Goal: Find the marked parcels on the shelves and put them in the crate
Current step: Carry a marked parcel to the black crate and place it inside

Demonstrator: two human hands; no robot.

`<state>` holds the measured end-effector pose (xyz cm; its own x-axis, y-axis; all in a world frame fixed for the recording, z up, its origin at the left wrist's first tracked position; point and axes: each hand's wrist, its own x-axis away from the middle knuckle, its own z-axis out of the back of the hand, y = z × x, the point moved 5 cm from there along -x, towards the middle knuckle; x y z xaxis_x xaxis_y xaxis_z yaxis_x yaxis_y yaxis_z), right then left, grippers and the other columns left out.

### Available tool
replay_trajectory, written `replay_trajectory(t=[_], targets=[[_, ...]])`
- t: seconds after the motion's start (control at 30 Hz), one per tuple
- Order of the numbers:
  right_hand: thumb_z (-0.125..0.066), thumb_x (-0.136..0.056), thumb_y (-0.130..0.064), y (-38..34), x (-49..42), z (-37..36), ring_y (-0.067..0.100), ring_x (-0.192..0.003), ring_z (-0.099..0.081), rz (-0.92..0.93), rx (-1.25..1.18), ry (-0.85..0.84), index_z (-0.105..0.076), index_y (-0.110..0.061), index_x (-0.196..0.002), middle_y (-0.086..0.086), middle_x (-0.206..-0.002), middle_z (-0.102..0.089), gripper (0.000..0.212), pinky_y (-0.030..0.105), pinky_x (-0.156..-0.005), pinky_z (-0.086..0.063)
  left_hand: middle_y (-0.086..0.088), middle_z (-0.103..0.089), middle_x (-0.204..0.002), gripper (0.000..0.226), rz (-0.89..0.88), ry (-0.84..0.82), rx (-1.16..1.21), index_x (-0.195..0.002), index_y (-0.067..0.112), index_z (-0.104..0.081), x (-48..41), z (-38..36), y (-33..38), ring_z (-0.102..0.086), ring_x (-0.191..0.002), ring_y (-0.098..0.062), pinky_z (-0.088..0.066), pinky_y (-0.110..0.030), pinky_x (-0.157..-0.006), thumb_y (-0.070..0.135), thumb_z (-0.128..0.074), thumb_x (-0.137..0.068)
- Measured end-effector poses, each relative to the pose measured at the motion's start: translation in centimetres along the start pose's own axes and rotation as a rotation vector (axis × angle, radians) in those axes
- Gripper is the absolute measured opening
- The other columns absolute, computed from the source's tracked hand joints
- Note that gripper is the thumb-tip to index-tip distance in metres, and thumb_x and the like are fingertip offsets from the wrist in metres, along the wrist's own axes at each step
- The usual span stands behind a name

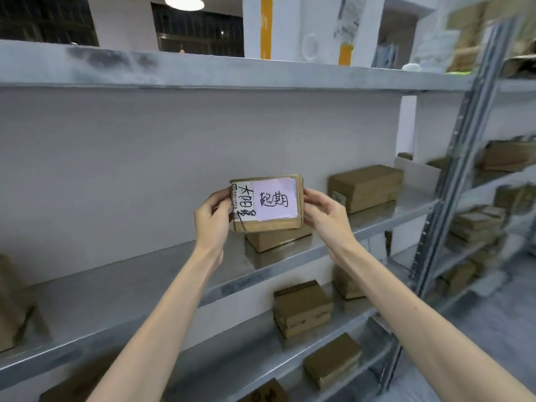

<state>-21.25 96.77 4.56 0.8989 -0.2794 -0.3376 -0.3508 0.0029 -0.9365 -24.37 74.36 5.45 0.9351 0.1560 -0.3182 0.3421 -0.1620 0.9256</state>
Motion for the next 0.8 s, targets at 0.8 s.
replay_trajectory(t=[0.8], targets=[[-0.044,-0.103,-0.001,-10.0,28.7,39.6,0.015,-0.103,-0.066,0.081,0.349,1.026,-0.063,-0.012,-0.127,-0.001,-0.112,-0.069,0.032,0.030,-0.087,-0.056,-0.001,-0.072,-0.100,0.032,0.287,-0.977,0.335,-0.118,0.007,-0.067,29.3,-38.5,-1.9,-0.069,-0.090,-0.010,-0.057,-0.020,-0.078,-0.006,-0.045,-0.099]])
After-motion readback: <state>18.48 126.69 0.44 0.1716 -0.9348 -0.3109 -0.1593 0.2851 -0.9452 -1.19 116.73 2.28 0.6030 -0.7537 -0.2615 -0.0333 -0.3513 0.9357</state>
